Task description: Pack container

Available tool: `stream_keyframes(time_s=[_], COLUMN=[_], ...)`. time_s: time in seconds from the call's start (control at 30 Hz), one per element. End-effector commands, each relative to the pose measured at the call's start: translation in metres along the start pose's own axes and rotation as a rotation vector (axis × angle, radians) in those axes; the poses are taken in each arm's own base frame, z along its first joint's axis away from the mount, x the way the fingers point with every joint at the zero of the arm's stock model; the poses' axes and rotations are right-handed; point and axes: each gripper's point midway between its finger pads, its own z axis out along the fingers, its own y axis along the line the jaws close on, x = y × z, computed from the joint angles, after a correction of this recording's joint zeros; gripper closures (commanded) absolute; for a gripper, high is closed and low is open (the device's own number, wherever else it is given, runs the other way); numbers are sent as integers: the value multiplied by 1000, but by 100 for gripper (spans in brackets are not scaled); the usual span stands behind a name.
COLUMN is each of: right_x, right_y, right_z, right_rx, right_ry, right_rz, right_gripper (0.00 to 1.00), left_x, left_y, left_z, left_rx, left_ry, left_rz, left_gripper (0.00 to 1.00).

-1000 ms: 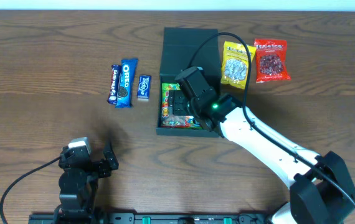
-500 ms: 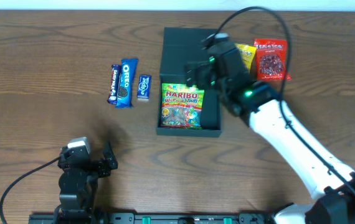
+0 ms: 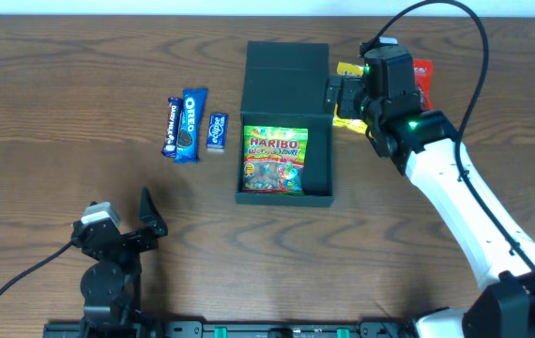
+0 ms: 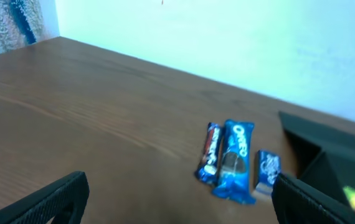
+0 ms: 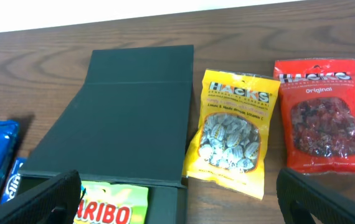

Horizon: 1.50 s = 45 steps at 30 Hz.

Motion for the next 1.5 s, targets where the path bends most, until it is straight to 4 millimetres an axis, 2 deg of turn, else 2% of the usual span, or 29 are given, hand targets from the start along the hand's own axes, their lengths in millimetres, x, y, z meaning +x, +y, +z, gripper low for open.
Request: stream_keyframes(time_s=[0.0,0.1,0.23,0.33,0.5,0.6,0.8,0.97,1.13,1.27,1.4,1.47], right_x=[-3,-4,-4,0,-4,4,17,36,69,98,127,134], right_y=[-4,-4,-4,-6,-10,-15,-23,-36,-51,-65,-76,-78], right_z=[5,6,4,-11,-50,-70,-98,-117,-125,-133,-132,-130], right_rx=[18,18,18,24,21,29,44,93,126,150,174,180], right_ry=[-4,-7,-6,16,5,31,74,128,164,168,186,202], right_rz=[-9,-9,-8,-11,-28,-31,-35,-17,36,62,95,91], right_gripper=[1,1,1,1,1,1,1,1,1,1,1,1], left_x=[-6,-15,-38,-48,-61,-74,-87,-80,-61,-38,-3,4], left_y=[1,-9,-24,-33,-58,-74,-101,-110,-112,-118,-128,-133], left_z=[0,1,9,22,63,98,153,197,224,233,231,229], left_rx=[-6,43,100,108,144,155,205,185,172,179,199,222], left_ry=[-29,-55,-121,-71,80,143,216,339,449,515,605,625], left_rz=[-48,-35,13,23,132,140,165,197,240,254,276,275], left_gripper=[5,5,5,5,5,5,5,5,5,5,5,5])
